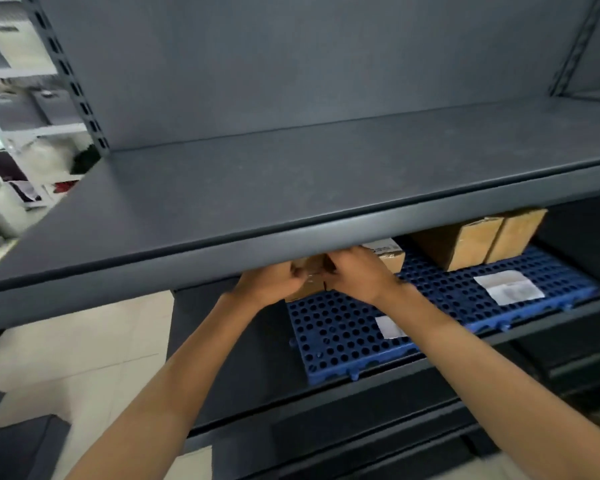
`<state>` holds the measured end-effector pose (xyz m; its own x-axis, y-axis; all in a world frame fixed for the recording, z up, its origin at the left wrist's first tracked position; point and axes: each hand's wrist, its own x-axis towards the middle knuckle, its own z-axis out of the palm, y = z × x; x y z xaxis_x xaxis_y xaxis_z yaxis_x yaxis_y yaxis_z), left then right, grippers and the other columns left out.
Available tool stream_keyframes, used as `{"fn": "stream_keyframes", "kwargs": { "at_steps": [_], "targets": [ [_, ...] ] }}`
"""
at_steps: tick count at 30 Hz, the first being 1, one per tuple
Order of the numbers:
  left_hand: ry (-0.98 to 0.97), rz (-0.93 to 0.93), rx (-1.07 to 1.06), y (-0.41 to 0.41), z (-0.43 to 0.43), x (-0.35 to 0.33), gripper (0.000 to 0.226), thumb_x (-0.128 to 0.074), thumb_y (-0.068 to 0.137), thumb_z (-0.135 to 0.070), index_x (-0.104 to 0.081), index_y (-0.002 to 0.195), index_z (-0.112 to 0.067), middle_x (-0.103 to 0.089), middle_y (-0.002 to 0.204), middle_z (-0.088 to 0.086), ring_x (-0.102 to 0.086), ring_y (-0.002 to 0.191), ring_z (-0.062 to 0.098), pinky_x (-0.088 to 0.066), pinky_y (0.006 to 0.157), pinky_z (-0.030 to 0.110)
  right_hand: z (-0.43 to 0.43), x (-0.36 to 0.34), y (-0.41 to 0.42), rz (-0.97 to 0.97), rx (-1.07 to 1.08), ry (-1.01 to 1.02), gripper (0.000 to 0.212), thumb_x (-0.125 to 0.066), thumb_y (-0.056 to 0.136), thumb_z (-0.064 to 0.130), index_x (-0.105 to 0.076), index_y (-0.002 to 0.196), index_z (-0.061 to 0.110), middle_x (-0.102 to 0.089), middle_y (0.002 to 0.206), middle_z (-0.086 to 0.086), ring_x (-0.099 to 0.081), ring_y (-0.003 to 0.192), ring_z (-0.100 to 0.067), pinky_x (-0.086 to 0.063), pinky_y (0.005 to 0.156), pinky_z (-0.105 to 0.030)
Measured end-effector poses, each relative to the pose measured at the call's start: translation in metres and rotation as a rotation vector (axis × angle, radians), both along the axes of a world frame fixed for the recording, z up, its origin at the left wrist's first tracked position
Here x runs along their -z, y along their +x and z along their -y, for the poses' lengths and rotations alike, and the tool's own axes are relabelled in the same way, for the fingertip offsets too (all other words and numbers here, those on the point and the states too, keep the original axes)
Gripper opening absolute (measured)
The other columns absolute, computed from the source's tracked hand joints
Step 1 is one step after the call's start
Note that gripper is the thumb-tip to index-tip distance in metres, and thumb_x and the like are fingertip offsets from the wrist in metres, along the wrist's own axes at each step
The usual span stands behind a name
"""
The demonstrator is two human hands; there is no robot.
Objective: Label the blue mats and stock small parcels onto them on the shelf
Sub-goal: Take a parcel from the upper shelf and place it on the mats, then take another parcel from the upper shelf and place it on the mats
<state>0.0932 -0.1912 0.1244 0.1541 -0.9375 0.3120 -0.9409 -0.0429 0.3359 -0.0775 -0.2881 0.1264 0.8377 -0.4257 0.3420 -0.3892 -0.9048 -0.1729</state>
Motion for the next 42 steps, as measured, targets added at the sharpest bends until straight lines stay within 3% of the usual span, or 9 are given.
{"fn": "stream_keyframes", "kwargs": {
  "at_steps": [3,5,7,9,16,20,27,33,42],
  "targets": [
    [-0.093,0.019,0.017,-0.018,-0.007,-0.009,0.033,-0.050,0.085,-0.032,-0.062,0.093,-0.002,-0.065,0.080,0.010,-0.061,0.076,0.022,-0.053,0.073,0.043,-0.015,-0.001,-0.027,0.083,0.039,-0.097,0.057,-0.070,0.083,0.022,-0.050,0.136,0.013,-0.062,0.124,-0.015,-0.064,0.097,-0.032,-0.051,0.058,-0.033],
    [-0.161,-0.101,0.099,-0.045,-0.012,-0.008,0.035,-0.054,0.089,-0.022,-0.059,0.119,-0.006,-0.065,0.115,0.005,-0.058,0.106,0.017,-0.050,0.096,0.037,-0.017,0.004,-0.059,0.081,0.098,-0.108,0.059,-0.064,0.087,0.021,-0.045,0.143,0.018,-0.050,0.143,-0.008,-0.055,0.123,-0.024,-0.055,0.067,-0.032],
    [-0.165,-0.202,0.220,-0.079,-0.013,-0.004,0.055,-0.051,0.092,-0.022,-0.039,0.146,-0.019,-0.040,0.147,-0.006,-0.031,0.136,0.007,-0.028,0.113,0.027,-0.016,0.011,-0.102,0.080,0.182,-0.093,0.057,-0.059,0.090,0.023,-0.043,0.145,0.020,-0.043,0.150,-0.005,-0.040,0.139,-0.020,-0.056,0.078,-0.036],
    [-0.139,-0.206,0.331,-0.118,0.000,0.003,0.058,-0.047,0.094,-0.023,-0.030,0.149,-0.021,-0.026,0.156,-0.007,-0.013,0.146,0.006,-0.017,0.117,0.028,-0.016,0.011,-0.149,0.068,0.264,-0.075,0.053,-0.059,0.091,0.022,-0.046,0.142,0.018,-0.043,0.149,-0.005,-0.036,0.142,-0.020,-0.055,0.085,-0.038],
    [-0.092,-0.151,0.612,-0.279,0.072,-0.016,0.058,-0.050,0.094,-0.019,-0.030,0.149,-0.015,-0.031,0.155,0.001,-0.017,0.146,0.015,-0.019,0.119,0.035,-0.004,-0.010,-0.319,0.152,0.560,-0.101,0.050,-0.055,0.093,0.019,-0.046,0.142,0.021,-0.042,0.150,0.004,-0.029,0.144,-0.012,-0.053,0.094,-0.037],
    [-0.099,-0.111,0.714,-0.397,0.112,-0.036,0.060,-0.049,0.096,-0.022,-0.025,0.151,-0.020,-0.027,0.157,-0.003,-0.011,0.147,0.011,-0.017,0.119,0.033,0.008,-0.018,-0.432,0.170,0.713,-0.153,0.050,-0.055,0.094,0.023,-0.046,0.143,0.023,-0.043,0.150,0.004,-0.028,0.145,-0.011,-0.050,0.099,-0.038],
    [-0.164,-0.013,0.803,-0.585,0.172,-0.090,0.066,-0.050,0.095,-0.031,-0.019,0.152,-0.020,-0.026,0.157,-0.003,-0.012,0.147,0.015,-0.022,0.117,0.036,0.053,-0.073,-0.594,0.205,0.816,-0.294,0.047,-0.057,0.091,0.020,-0.052,0.138,0.020,-0.051,0.144,0.004,-0.040,0.138,-0.016,-0.051,0.097,-0.039],
    [-0.235,0.091,0.714,-0.648,0.259,-0.152,0.064,-0.049,0.094,-0.033,-0.024,0.150,-0.021,-0.031,0.155,0.000,-0.019,0.146,0.020,-0.028,0.115,0.043,0.133,-0.128,-0.648,0.212,0.762,-0.361,0.045,-0.054,0.091,0.023,-0.052,0.136,0.021,-0.053,0.141,0.002,-0.045,0.132,-0.018,-0.053,0.091,-0.036],
    [-0.229,0.235,0.490,-0.680,0.412,-0.209,0.058,-0.050,0.091,-0.034,-0.032,0.144,-0.017,-0.037,0.149,0.005,-0.024,0.141,0.024,-0.033,0.107,0.045,0.314,-0.166,-0.664,0.245,0.632,-0.318,0.052,-0.059,0.086,0.018,-0.049,0.137,0.022,-0.049,0.142,0.002,-0.047,0.129,-0.020,-0.053,0.090,-0.046]
  ]
}}
